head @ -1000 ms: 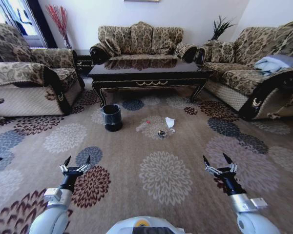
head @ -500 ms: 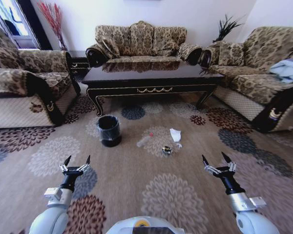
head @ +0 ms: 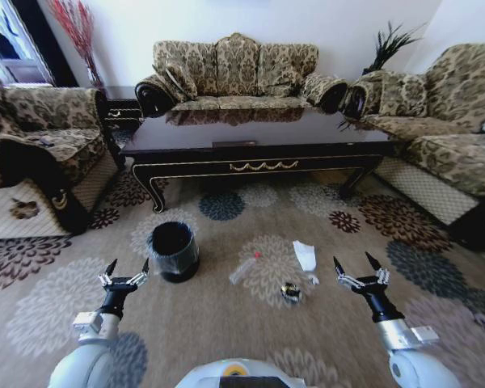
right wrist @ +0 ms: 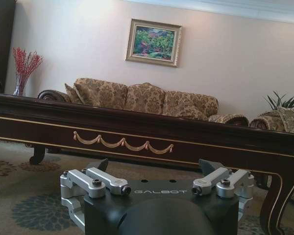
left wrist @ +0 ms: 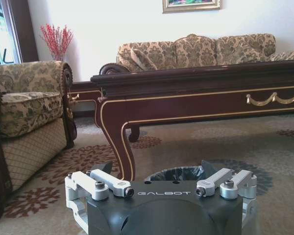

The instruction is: Move to the front of the table and pick up the trash from the floor, then place it into the trash bin.

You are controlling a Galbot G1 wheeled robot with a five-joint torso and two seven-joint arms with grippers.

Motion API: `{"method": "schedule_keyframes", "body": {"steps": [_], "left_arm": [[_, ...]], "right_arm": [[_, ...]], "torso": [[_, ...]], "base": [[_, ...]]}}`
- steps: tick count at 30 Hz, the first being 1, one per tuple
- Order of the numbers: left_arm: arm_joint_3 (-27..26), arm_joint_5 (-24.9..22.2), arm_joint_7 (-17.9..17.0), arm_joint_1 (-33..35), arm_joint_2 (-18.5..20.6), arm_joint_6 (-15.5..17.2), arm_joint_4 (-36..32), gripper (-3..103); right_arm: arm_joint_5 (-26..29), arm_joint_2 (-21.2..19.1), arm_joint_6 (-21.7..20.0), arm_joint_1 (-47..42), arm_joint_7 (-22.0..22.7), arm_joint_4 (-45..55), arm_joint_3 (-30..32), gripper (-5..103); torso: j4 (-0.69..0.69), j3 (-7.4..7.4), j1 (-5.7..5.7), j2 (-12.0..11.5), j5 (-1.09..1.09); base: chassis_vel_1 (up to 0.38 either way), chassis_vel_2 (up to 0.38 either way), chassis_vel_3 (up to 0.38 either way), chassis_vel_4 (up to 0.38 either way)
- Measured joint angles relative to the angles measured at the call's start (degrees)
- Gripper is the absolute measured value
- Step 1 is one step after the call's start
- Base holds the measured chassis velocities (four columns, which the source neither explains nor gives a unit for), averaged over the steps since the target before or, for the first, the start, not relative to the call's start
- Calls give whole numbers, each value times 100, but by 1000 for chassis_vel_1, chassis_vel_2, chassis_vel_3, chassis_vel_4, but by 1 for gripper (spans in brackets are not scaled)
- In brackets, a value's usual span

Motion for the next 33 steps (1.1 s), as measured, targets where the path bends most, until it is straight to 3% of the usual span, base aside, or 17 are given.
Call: {"method": "schedule_keyframes", "body": {"steps": [6, 9, 10, 11, 12, 14, 16, 18, 19, 21, 22, 24, 26, 27, 31, 33], "left_arm": [[-93, -159, -80, -30, 55, 118, 75, 100], [-215, -390, -290, -96, 186, 531, 26, 100], [-215, -390, -290, -96, 186, 531, 26, 100], [-329, -608, -523, -191, 306, 957, -57, 100], [-360, -671, -572, -219, 338, 1065, -75, 100], [-563, -1167, -851, -453, 570, 1651, -201, 100], [-616, -1329, -917, -540, 653, 1821, -225, 100], [-668, -1845, -1129, -883, 950, 2399, -178, 100], [-668, -1845, -1129, -883, 950, 2399, -178, 100], [-606, -2485, -1324, -1282, 1281, 3029, 67, 100], [-606, -2485, -1324, -1282, 1281, 3029, 67, 100], [-516, -3063, -1506, -1600, 1554, 3471, 323, 100], [-331, -3862, -1774, -2115, 2079, 3970, 693, 100], [-331, -3862, -1774, -2115, 2079, 3970, 693, 100], [141, -4498, -1895, -2908, 2769, 4340, 1111, 100], [283, -4512, -1895, -3061, 2832, 4343, 1177, 100]], "right_arm": [[-14, 13, 6, -4, 2, -6, -22, 100], [-86, 19, 34, -14, 4, -35, -25, 100], [-86, 19, 34, -14, 4, -35, -25, 100], [-148, 34, 59, -18, 5, -69, -27, 100], [-154, 37, 62, -19, 6, -74, -27, 100], [-186, 70, 94, -36, 8, -132, -50, 100], [-195, 75, 102, -39, 9, -148, -59, 100], [-205, 86, 122, -41, 15, -171, -78, 100], [-205, 86, 122, -41, 15, -171, -78, 100], [-205, 97, 125, -39, 30, -172, -75, 100], [-205, 97, 125, -39, 30, -172, -75, 100], [-201, 99, 127, -47, 36, -172, -61, 100], [-212, 79, 155, -85, 34, -217, -57, 100], [-212, 79, 155, -85, 34, -217, -57, 100], [-248, 115, 187, -103, 26, -269, -57, 100], [-255, 129, 189, -105, 25, -272, -59, 100]], "torso": [[3, -2, -1, 0, 1], [1, -6, -5, 1, 2], [1, -6, -5, 1, 2], [1, -6, -6, 1, 3], [0, -6, -6, 2, 2], [0, -3, -5, 1, 4], [0, -3, -4, 2, 4], [0, -2, -3, 1, 2], [0, -2, -3, 1, 2], [0, -2, -3, 2, 1], [0, -2, -3, 2, 1], [4, -2, -3, 1, 1], [1, -2, -3, 1, 0], [1, -2, -3, 1, 0], [1, -2, -2, 2, 3], [2, -2, -2, 2, 4]], "base": [[-62, 66, 53, -71], [47, -60, -51, 54], [46, -72, -70, 50], [25, -45, -70, 50], [25, -45, -16, 50], [0, 0, 0, 0], [0, 0, 0, 0], [0, 0, 0, 0], [0, 0, 0, 0], [0, 0, 0, 0], [0, 0, 0, 0], [0, 0, 0, 0], [0, 0, 0, 0], [0, 0, 0, 0], [0, 0, 0, 0], [0, 0, 0, 0]]}}
